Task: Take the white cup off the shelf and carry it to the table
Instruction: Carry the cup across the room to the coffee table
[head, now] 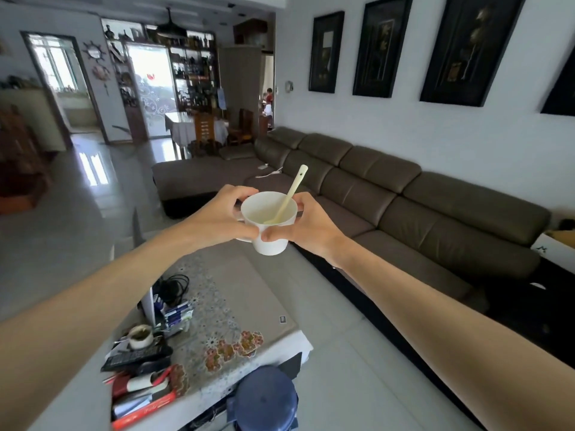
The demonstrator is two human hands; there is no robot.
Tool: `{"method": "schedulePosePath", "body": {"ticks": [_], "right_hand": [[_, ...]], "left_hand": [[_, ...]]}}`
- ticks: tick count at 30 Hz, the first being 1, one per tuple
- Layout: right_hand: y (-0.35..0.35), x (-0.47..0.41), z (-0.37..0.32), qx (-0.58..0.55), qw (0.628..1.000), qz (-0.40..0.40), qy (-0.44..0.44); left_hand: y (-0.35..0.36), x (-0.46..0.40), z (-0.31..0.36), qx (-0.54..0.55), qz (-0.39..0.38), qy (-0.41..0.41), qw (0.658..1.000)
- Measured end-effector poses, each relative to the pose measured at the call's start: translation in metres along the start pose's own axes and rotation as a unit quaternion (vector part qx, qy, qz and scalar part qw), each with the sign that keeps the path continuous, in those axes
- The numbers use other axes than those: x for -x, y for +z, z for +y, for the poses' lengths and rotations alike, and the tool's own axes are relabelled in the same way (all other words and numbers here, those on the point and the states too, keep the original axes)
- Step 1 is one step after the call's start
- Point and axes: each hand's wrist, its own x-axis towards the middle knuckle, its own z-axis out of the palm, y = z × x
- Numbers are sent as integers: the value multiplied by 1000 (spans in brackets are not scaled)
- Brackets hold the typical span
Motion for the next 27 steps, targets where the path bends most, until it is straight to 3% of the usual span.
{"method": "schedulePosePath", "body": {"ticks": [15,27], "right_hand": [[36,-229,112,9,997,-67,38],[40,-381,246,8,990,-130,60]], "left_hand": [[30,-204,-187,-6,4,-66,998],[95,-311,-273,-36,15,-151,988]]}}
